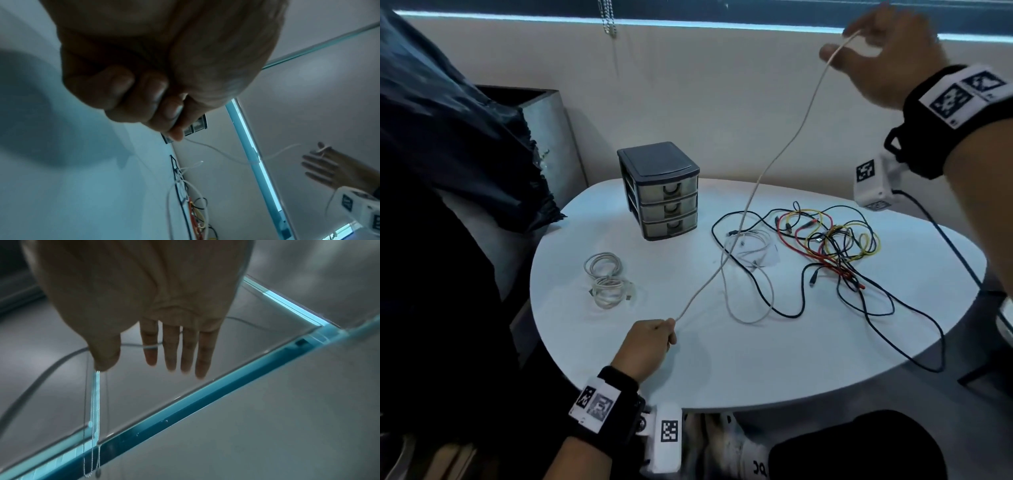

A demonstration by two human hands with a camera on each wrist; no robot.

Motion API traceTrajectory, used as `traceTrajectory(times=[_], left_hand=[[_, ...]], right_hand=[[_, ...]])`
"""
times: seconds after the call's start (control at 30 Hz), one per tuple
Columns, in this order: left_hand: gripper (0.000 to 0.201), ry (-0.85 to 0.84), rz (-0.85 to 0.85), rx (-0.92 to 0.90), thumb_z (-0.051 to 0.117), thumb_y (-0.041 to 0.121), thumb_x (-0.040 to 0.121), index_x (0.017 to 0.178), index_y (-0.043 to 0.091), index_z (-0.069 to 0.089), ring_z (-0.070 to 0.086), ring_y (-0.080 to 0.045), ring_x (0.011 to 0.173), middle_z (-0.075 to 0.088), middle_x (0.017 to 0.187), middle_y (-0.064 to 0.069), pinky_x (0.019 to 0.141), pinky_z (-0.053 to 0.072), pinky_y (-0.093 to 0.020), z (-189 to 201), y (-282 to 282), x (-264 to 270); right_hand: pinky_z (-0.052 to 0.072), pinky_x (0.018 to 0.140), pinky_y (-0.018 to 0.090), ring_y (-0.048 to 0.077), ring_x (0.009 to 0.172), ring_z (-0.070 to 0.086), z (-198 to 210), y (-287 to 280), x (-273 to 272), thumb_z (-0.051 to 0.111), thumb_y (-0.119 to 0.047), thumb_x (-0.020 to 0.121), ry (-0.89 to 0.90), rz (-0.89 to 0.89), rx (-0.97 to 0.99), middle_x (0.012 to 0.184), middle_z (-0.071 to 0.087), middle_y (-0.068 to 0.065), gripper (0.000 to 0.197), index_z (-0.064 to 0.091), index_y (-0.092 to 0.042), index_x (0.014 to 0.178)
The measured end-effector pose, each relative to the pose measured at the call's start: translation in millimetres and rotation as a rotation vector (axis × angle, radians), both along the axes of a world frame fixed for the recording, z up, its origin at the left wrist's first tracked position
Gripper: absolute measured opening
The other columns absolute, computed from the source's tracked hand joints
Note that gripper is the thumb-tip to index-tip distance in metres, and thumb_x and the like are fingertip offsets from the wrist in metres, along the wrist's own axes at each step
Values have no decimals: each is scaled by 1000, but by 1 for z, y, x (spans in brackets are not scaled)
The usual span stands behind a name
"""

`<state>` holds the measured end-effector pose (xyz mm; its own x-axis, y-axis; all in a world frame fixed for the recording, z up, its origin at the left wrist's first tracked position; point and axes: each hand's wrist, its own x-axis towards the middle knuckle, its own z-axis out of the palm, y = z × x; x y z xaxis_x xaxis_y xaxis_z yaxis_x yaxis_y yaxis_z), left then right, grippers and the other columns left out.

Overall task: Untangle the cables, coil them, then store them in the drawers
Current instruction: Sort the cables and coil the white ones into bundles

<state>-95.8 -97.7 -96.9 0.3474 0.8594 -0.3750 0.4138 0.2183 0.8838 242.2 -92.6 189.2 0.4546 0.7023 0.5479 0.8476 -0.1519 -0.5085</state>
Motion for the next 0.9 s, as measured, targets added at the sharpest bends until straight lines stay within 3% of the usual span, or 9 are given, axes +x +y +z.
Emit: traceTrajectory(times=[0.13,0.27,0.37,0.47,0.57,0.63,0.73,0.83,0.9], left_hand=[[42,-246,30,-61,45,25,105,67,10,53,26,-11,41,36,51,2,43,20,-22,19,-3,13],[40,-423,42,-42,45,27,105,69,11,57,32,-14,47,41,56,0,48,25,-26,44,-4,28],[40,-496,1,-44,44,27,104,71,11,59,31,-14,49,40,56,0,51,24,-28,58,-4,36],[39,-569,-68,-35,43,27,104,74,10,61,26,-13,49,36,55,2,50,23,-25,69,-6,40],[39,-673,-86,-66,42,30,104,76,11,61,22,-12,49,32,54,4,49,21,-22,80,-6,36],[40,-797,-34,-139,42,33,103,73,14,61,22,-11,47,30,53,4,48,21,-22,87,-3,30],[38,-1056,62,-239,42,34,100,70,18,59,32,-9,47,37,55,6,47,34,-18,96,8,17],[43,-1242,129,-244,40,36,102,70,20,64,56,-9,60,52,61,8,62,53,-21,104,21,7],[48,-1335,153,-227,39,36,104,72,18,70,69,-13,82,65,72,6,81,59,-28,108,26,8]], right_hand=[[56,80,41,26,82,70,-27,8,1,62,-29,95,318,94,-247,109,71,15,31,57,-17,124],[53,81,44,35,89,69,-95,9,-11,56,2,90,195,103,-594,115,67,20,50,48,-22,134],[49,81,34,24,90,66,-142,-9,-56,56,-13,97,307,323,-550,103,71,7,21,62,-23,115],[46,96,23,6,106,64,-170,-32,-112,55,-28,100,334,604,-522,113,69,-5,25,65,-19,121],[50,76,16,7,78,68,-180,-44,-131,53,-22,101,503,757,-445,80,70,-1,20,71,-13,100],[51,66,22,12,58,58,-178,-46,-122,56,-22,100,573,716,-418,62,59,4,19,73,-18,92],[42,50,20,5,47,42,-165,-49,-94,62,-20,96,531,540,-336,52,49,-12,14,76,-18,95],[35,54,12,0,49,51,-157,-52,-67,63,-22,96,281,367,-268,52,58,-24,14,76,-19,97],[43,62,20,0,63,58,-158,-57,-69,61,-33,96,42,331,-453,68,67,-20,19,77,-24,97]])
